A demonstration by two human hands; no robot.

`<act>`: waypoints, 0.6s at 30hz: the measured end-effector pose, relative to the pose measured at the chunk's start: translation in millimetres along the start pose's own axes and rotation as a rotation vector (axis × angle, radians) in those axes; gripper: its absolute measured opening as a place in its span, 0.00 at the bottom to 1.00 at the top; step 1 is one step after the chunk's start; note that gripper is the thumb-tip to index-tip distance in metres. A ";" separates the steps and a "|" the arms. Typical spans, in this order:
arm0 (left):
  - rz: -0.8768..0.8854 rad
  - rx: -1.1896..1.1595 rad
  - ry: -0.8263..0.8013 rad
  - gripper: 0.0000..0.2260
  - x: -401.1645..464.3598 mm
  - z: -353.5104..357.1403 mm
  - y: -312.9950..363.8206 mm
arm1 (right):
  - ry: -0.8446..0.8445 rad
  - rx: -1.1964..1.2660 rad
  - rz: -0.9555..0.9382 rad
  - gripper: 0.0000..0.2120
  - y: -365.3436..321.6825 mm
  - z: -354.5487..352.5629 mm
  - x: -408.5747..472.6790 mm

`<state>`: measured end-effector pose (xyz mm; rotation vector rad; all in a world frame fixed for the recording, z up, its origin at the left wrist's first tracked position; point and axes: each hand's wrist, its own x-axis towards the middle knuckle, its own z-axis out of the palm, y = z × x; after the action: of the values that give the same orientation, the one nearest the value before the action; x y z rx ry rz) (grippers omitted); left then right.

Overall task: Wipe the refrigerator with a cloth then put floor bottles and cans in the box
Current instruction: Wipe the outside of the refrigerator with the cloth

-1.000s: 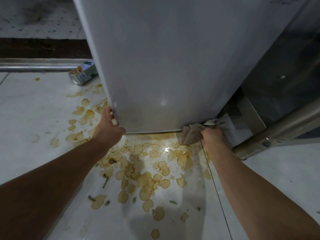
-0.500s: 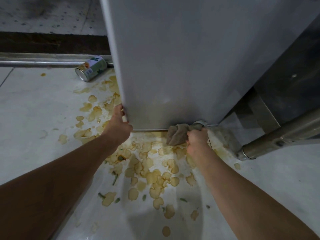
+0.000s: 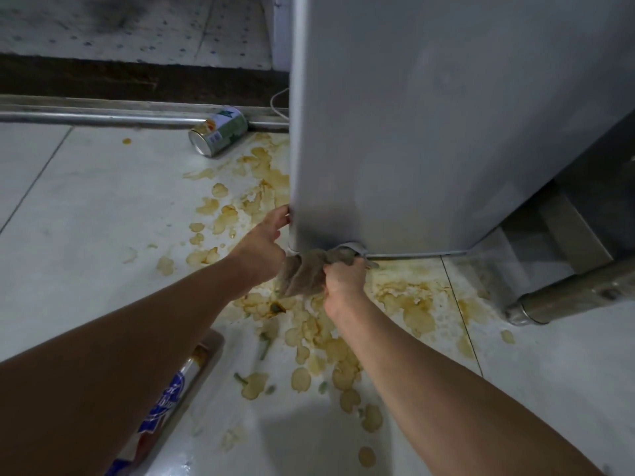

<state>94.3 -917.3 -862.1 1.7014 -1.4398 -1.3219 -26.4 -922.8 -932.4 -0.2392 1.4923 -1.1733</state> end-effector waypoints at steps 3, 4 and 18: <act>0.004 0.012 -0.015 0.37 -3.6 -4.9 -0.9 | -0.057 0.013 0.020 0.21 11.1 17.9 -8.1; 0.004 0.017 -0.013 0.37 -4.7 -7.0 -1.1 | -0.064 -0.001 0.024 0.20 14.4 22.2 -9.0; 0.017 0.196 0.081 0.32 -32.1 -29.1 5.6 | -0.337 -0.460 0.003 0.15 12.9 49.1 -46.1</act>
<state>120.2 -893.9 -835.9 1.8395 -1.5760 -1.1203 35.0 -909.6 -904.8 -0.7107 1.4383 -0.7280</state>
